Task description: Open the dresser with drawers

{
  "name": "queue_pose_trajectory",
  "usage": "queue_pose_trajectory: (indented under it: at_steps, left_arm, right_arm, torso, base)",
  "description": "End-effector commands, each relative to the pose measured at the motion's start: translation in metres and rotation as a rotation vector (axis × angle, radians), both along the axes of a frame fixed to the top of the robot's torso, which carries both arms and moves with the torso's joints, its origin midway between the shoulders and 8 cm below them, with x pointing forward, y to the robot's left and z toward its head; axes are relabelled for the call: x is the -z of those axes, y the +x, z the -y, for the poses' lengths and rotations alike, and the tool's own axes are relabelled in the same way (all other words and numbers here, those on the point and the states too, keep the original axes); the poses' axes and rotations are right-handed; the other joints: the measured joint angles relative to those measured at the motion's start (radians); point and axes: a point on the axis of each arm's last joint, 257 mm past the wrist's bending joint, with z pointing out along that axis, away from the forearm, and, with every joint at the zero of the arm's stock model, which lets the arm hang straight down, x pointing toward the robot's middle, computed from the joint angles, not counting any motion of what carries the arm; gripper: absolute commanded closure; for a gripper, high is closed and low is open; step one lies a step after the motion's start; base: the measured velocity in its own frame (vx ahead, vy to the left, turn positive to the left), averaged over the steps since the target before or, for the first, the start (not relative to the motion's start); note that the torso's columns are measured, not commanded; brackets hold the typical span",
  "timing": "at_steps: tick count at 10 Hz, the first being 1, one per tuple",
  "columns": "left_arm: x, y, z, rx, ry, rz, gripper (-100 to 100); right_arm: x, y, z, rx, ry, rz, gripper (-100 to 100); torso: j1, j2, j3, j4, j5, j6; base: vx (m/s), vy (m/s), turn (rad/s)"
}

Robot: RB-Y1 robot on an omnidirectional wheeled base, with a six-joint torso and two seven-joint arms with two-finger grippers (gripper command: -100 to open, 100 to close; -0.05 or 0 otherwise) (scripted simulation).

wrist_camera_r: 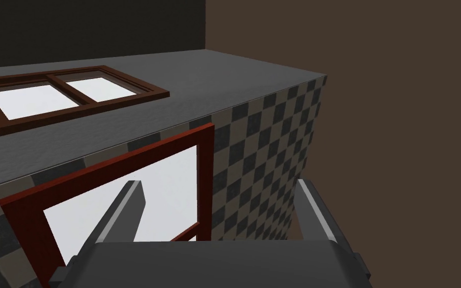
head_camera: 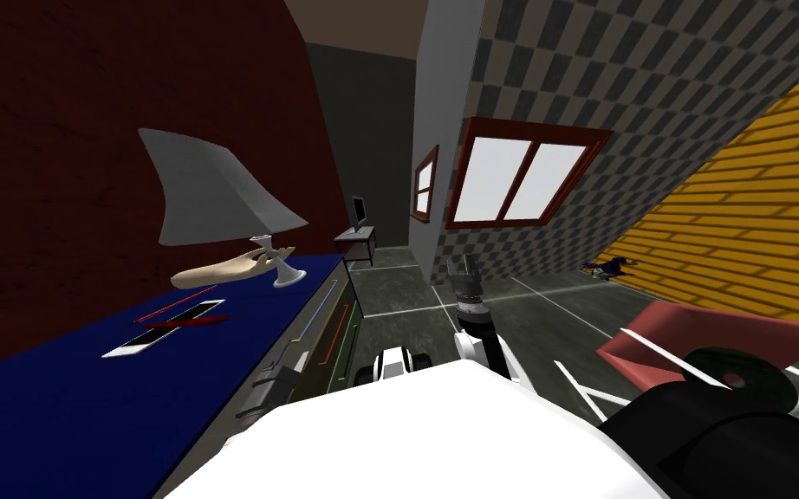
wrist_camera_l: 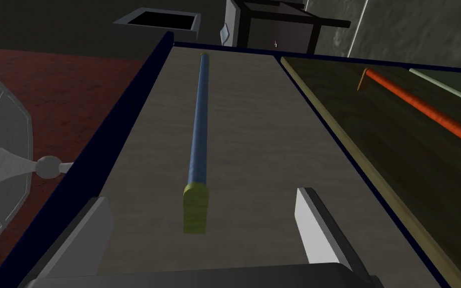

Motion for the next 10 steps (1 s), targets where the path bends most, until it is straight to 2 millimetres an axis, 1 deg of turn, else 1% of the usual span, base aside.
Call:
queue_pose_trajectory:
  at_steps: [1,2,3,4,5,6,7,8,9,10]
  left_arm:
    - [-0.002,-0.001,-0.002,-0.004,-0.006,-0.003,-100]
    - [-0.001,-0.001,-0.001,-0.002,-0.004,-0.002,-100]
    - [-0.002,-0.001,-0.001,-0.002,-0.005,-0.002,100]
    - [0.014,0.009,-0.001,-0.017,-0.018,-0.017,100]
    - [0.013,0.02,0.0,-0.009,-0.02,-0.001,100]
    - [0.012,0.03,0.002,-0.002,-0.022,0.015,100]
    - [0.014,0.037,0.002,0.002,-0.024,0.02,100]
    - [0.02,0.035,0.001,-0.002,-0.026,0.007,100]
    - [0.02,0.035,0.001,-0.002,-0.026,0.007,100]
    - [0.023,0.051,0.006,-0.005,-0.037,0.016,100]
  right_arm:
    - [0.0,0.0,0.0,0.0,0.0,0.0,0]
    - [0.0,0.0,0.0,0.0,0.0,0.0,0]
    - [0.0,0.0,0.0,0.0,0.0,0.0,0]
    - [0.0,0.0,0.0,0.0,0.0,0.0,0]
    - [0.0,0.0,0.0,0.0,0.0,0.0,0]
    - [0.0,0.0,0.0,0.0,0.0,0.0,0]
    - [0.0,0.0,0.0,0.0,0.0,0.0,0]
    - [0.0,0.0,0.0,0.0,0.0,0.0,0]
    - [0.0,0.0,0.0,0.0,0.0,0.0,0]
    - [0.0,0.0,0.0,0.0,0.0,0.0,0]
  torso:
    - [-0.001,0.005,0.003,0.001,0.0,-0.001]
    - [-0.002,0.003,0.002,0.001,-0.001,0.0]
    - [0.0,0.003,0.002,0.001,0.0,0.0]
    - [0.001,0.004,0.002,0.001,0.0,0.0]
    - [0.004,0.006,0.006,-0.004,0.007,-0.003]
    - [0.008,0.008,0.007,-0.003,0.007,-0.007]
    - [0.009,0.006,0.006,-0.004,0.007,-0.006]
    - [0.009,0.001,0.003,-0.006,0.008,-0.005]
    - [0.009,-0.002,0.001,-0.007,0.008,-0.005]
    - [0.01,-0.003,0.001,-0.008,0.009,-0.005]
  base:
    - [0.105,-0.001,-0.026]
    - [0.065,-0.001,-0.01]
    - [0.011,-0.001,0.002]
    - [-0.093,-0.001,0.147]
    - [-0.119,-0.014,0.05]
    - [-0.076,-0.022,0.008]
    - [-0.035,-0.02,0.014]
    - [-0.005,-0.013,-0.011]
    - [0.006,-0.002,0.001]
    - [-0.118,-0.008,0.164]
